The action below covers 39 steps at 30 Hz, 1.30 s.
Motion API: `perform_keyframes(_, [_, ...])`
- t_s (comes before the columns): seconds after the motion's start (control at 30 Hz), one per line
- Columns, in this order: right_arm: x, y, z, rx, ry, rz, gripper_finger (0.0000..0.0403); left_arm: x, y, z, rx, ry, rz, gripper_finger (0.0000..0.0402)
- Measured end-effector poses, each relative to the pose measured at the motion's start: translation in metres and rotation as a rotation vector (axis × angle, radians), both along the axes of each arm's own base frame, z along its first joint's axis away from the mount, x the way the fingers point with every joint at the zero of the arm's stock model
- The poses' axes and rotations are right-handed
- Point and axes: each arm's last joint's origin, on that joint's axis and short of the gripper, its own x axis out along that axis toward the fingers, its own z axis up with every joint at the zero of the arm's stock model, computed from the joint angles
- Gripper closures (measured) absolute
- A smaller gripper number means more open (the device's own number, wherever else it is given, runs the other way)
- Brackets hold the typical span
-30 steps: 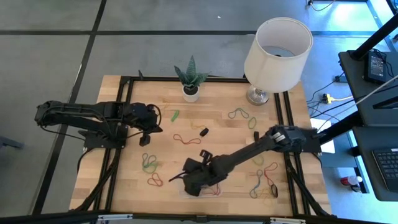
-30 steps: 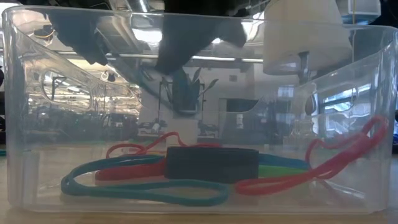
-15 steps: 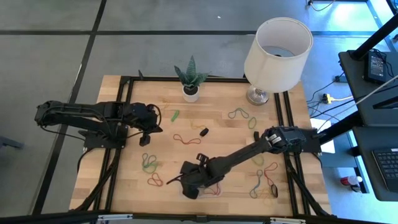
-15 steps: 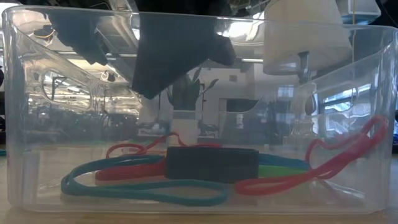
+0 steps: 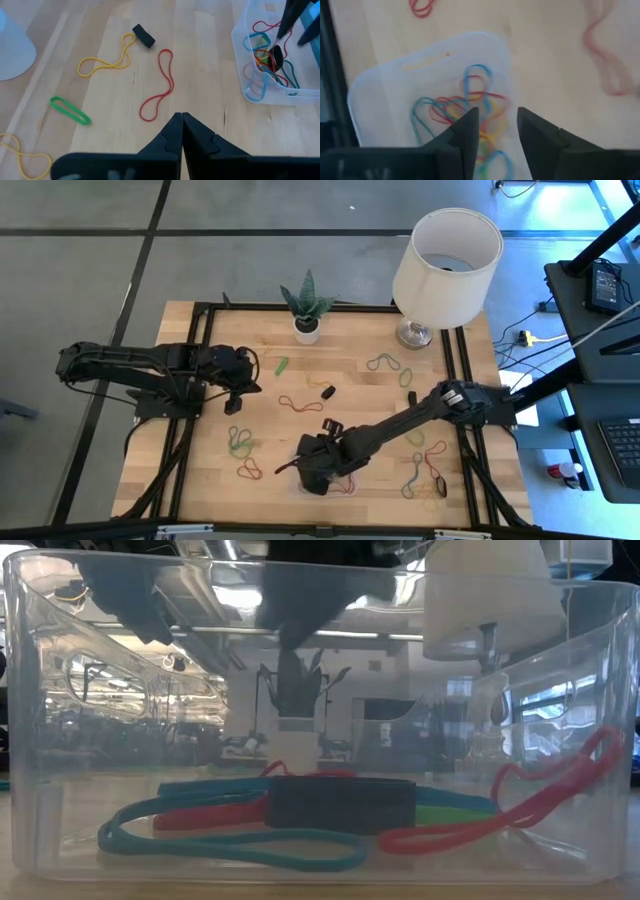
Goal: Pick and place rubber bands into bin
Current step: Put the yellow rubber band into the transparent bin
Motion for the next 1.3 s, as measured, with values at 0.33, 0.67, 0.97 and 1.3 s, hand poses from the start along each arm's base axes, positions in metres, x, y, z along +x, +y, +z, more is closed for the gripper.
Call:
perform_keyframes(0.33, [-0.03,-0.02,0.044,-0.182,0.04,0.062,0.0343,0.0,0.003,0.0,0.071,0.004,0.076,0.0398])
perform_keyframes(0.67, [-0.072,-0.087,0.03,-0.107,-0.091,-0.081,0.0399,-0.001,0.009,0.0,0.245,0.02,0.161,0.0397])
perform_keyframes(0.97, [-0.137,-0.12,0.015,0.043,-0.334,-0.196,0.039,0.01,0.031,-0.014,0.188,0.13,0.327,0.0347])
perform_keyframes(1.3, [-0.174,-0.134,-0.01,0.215,-0.427,-0.392,0.0392,0.034,0.083,-0.044,0.196,0.36,0.568,0.0257])
